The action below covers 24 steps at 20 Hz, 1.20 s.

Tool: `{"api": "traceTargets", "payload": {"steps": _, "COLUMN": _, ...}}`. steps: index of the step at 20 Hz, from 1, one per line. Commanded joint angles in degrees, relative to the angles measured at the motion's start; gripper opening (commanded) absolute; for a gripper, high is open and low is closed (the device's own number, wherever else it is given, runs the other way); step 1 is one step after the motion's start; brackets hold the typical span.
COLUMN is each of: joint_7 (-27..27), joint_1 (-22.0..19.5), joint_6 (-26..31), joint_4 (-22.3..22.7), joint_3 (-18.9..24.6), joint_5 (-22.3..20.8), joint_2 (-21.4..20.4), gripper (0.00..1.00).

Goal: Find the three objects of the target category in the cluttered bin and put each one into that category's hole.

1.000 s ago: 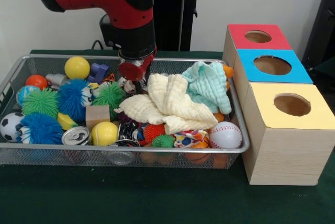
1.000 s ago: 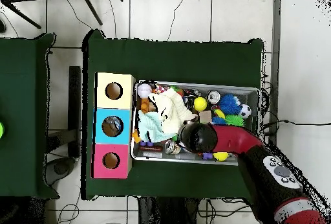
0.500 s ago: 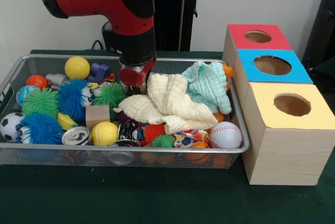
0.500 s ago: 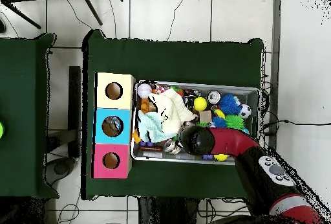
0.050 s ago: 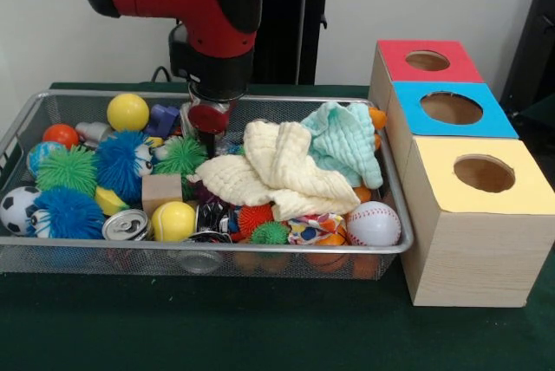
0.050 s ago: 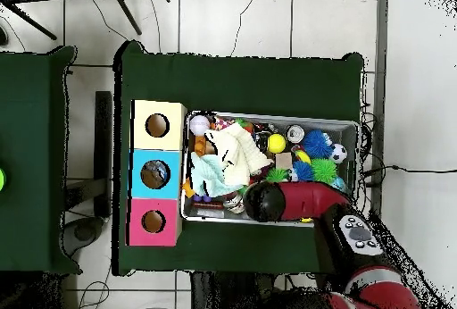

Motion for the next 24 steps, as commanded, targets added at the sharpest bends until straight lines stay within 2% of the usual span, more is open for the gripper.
{"api": "traceTargets", "payload": {"steps": 1, "joint_7": 13.27, "joint_1": 4.56, "joint_6": 8.46, "joint_4": -10.46, "joint_3": -12.97, "joint_5": -6.36, "joint_2": -0.54, "gripper": 1.0}}
{"api": "traceTargets", "payload": {"steps": 4, "joint_7": 11.2, "joint_1": 4.15, "joint_6": 6.57, "joint_4": -10.58, "joint_3": -13.48, "joint_5": -6.97, "joint_2": -1.19, "gripper": 1.0}}
{"api": "traceTargets", "payload": {"steps": 9, "joint_7": 6.44, "joint_1": 2.22, "joint_6": 3.87, "joint_4": -9.03, "joint_3": -11.65, "joint_5": -7.82, "joint_2": -2.23, "gripper": 1.0}}
{"api": "traceTargets", "payload": {"steps": 18, "joint_7": 6.92, "joint_1": 1.39, "joint_6": 2.76, "joint_4": -7.32, "joint_3": -9.09, "joint_5": -6.1, "joint_2": -1.96, "gripper": 1.0}}
{"api": "traceTargets", "payload": {"steps": 24, "joint_7": 7.67, "joint_1": -2.4, "joint_6": -0.55, "joint_4": -4.58, "joint_3": -1.93, "joint_5": -0.82, "joint_2": -0.44, "gripper": 1.0}}
